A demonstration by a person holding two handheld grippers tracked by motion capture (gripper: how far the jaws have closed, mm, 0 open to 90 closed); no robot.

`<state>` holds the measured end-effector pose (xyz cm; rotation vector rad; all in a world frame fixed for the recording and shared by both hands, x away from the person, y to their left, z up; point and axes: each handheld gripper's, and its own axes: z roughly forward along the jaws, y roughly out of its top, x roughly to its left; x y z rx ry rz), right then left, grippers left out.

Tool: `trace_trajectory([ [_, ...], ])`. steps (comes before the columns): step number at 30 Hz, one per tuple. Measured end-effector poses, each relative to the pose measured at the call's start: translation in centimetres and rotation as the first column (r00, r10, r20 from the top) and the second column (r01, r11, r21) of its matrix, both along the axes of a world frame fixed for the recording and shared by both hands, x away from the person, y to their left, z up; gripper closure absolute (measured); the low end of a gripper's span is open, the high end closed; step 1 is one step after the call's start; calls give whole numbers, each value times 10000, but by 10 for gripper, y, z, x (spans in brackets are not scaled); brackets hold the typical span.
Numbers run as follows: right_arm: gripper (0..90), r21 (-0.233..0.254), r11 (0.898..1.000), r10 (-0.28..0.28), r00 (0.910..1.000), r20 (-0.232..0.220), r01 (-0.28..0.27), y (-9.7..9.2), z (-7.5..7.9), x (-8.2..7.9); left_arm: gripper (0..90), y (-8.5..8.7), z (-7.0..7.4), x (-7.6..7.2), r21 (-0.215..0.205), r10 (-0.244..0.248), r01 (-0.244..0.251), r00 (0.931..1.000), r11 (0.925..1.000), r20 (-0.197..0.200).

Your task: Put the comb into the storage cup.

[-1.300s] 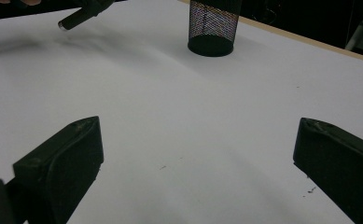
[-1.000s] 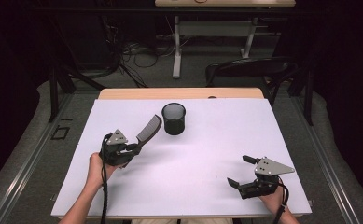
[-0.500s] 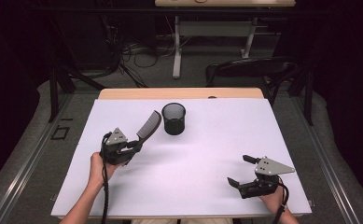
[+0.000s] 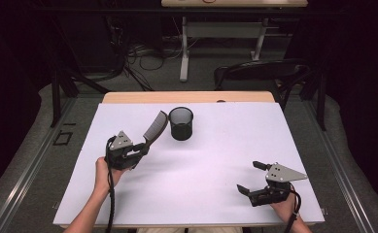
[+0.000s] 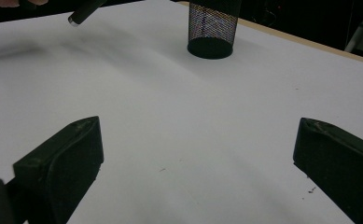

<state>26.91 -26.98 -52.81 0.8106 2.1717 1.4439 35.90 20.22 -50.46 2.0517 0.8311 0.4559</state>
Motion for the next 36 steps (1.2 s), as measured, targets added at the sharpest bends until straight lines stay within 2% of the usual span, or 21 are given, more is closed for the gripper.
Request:
trace_trajectory([
  [9,13,-11,10000,3,10000,-29,-4,1,0,0,720,-2,5,0,-278,138,-129,9993,9995,341],
  [15,13,5,10000,4,10000,11,-4,1,0,0,720,-4,7,2,-343,203,-189,9989,9992,428],
  [25,13,-17,10000,8,10000,-47,-8,1,0,1,720,-4,10,4,-705,406,-363,9973,9969,608],
  [36,13,-1,10000,-1,10000,-41,1,1,0,0,721,-4,14,4,-841,531,-465,9955,9954,780],
])
